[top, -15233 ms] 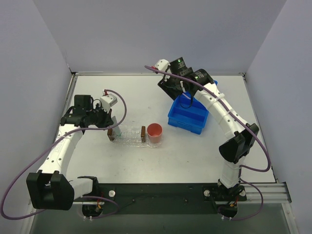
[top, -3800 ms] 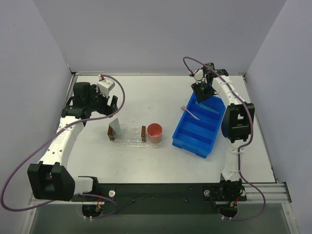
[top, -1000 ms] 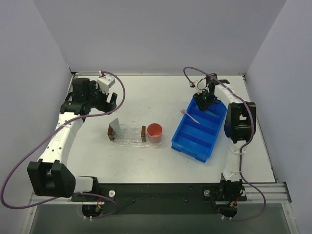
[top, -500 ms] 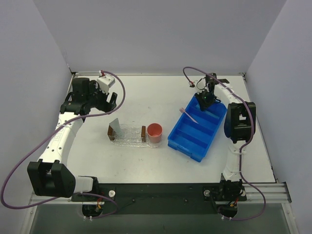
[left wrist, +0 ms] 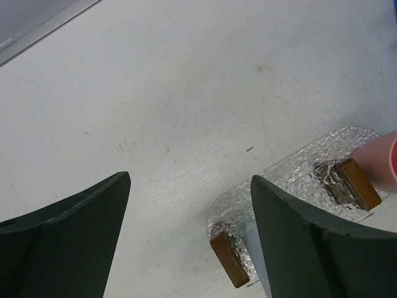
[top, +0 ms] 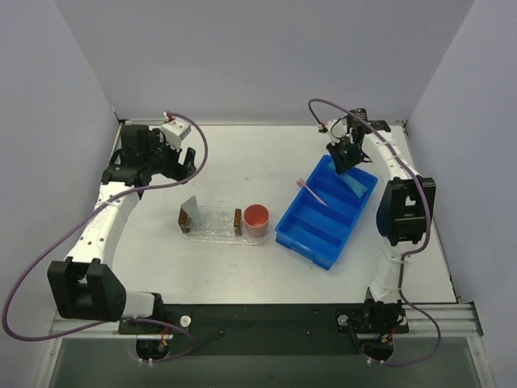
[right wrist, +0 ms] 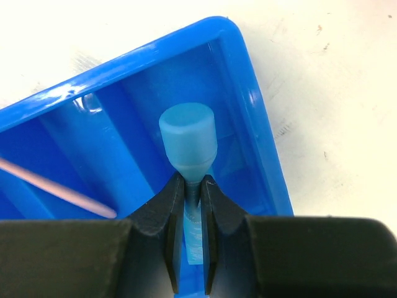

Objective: Prepare toiletry sets of a toothbrush and toothpaste on the tray

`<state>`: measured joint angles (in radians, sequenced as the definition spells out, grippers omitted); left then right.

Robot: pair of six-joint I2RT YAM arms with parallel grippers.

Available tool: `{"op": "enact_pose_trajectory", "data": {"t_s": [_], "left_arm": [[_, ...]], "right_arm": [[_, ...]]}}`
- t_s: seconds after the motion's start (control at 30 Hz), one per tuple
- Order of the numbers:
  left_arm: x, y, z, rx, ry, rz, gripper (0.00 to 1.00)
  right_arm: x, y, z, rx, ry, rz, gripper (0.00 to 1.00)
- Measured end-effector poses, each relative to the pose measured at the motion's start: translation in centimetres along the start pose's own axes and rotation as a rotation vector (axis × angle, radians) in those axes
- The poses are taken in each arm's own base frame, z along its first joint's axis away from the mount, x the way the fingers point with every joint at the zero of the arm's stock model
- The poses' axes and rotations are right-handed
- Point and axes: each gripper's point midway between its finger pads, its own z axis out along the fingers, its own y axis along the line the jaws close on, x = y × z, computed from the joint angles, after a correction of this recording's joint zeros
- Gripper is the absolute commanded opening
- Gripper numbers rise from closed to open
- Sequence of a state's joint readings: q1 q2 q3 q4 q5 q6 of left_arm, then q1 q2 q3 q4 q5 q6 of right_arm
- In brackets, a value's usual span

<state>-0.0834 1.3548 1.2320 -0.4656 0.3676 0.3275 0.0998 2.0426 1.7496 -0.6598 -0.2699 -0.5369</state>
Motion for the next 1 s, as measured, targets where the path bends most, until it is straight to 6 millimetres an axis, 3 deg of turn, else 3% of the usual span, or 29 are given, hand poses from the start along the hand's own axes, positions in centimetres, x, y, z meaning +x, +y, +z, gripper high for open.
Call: {"op": "enact_pose_trajectory", "data": {"t_s": [0.27,0.5,0.7,0.9,1.0], "left_arm": [[-3.4,-0.1,0.0,0.023,-0.070,-0.053,0.88],[-6.9,-1.8,0.1,0.092,-0.135,-0.103,0.87],[-9.9,-4.8,0.4,0.186,-0.175,-0.136,0.86],[-12.6,-7.0,0.0,0.272,-0.220,-0.236,0.86],[-14.0,-8.4,-0.1,0.327,-0.244,-0.273,0.86]], "right_arm": [[-2.1,-0.4,-4.8,0.033,-0.064,-0.022,0.00],[-6.3,0.1,-9.8,0.032,-0.192,-0.009,0.00],[-9.6,3.5,-14.1,-0.015,-0.312,-0.028,0.00],[-13.4,8.5,-18.0,-0.113,-0.440,-0.028,0.00],[-15.4,9.8,-20.3,-0.157,-0.527,0.013,0.00]]}}
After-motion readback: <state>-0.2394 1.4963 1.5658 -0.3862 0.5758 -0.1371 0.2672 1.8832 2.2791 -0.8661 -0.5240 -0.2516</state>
